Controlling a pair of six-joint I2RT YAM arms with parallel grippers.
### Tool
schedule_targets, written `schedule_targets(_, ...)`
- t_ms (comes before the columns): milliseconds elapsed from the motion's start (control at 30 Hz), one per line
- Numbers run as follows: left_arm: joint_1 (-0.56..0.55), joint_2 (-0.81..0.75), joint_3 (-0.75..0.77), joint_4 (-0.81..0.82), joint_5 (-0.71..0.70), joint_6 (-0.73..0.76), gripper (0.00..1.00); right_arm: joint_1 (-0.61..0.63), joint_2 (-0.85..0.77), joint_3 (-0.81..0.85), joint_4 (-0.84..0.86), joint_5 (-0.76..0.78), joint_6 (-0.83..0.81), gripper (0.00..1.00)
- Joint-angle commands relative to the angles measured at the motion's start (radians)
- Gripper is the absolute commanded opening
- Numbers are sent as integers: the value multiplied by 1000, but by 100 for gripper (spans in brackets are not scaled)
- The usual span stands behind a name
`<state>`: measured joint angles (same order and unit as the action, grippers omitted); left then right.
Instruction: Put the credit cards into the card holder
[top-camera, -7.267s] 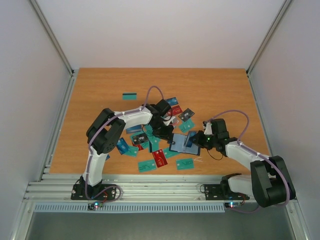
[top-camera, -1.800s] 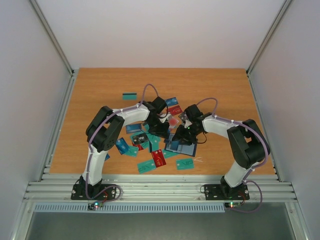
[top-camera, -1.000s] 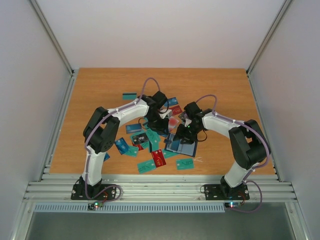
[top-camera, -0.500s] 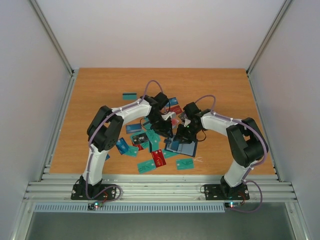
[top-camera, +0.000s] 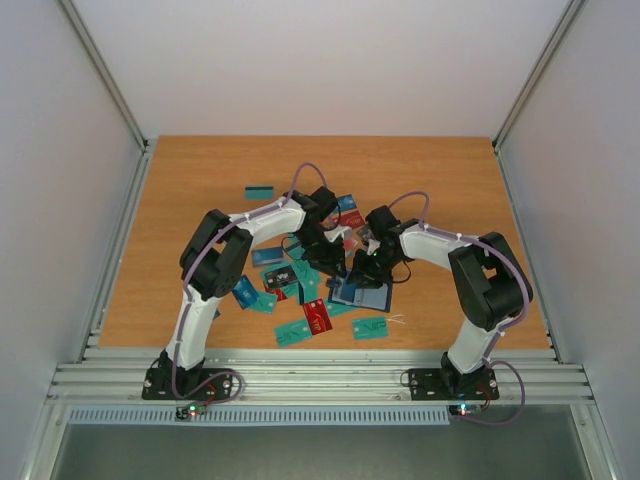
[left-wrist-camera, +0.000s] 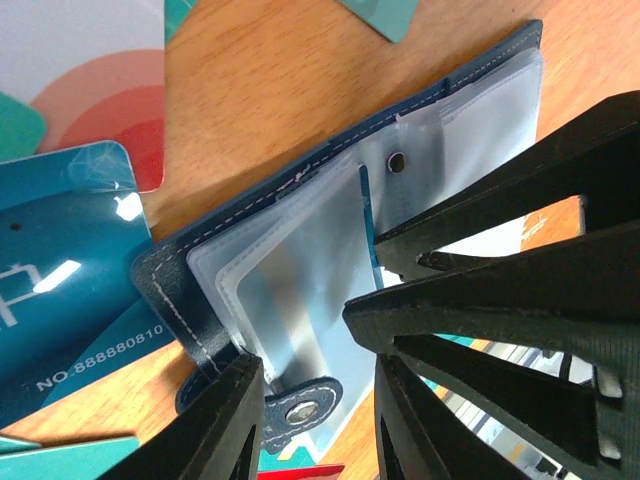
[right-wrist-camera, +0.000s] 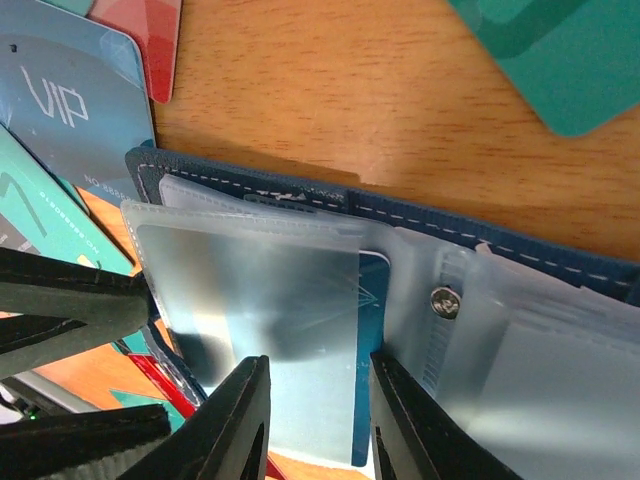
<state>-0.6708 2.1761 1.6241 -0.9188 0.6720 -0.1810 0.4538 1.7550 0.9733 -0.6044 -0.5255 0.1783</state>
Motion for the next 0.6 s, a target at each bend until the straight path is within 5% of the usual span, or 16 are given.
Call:
schedule_targets(0,-5,32,28,-18,32,18,32,8,33,8,13,-5,0,30)
schedule_targets(200,-7,17,35,-32,-89,12,36,8,40,6,18,-14,1,30)
schedule_targets(567,-30,34,56,-37,-55,5,35,8,44,1,23,-18,-5,29)
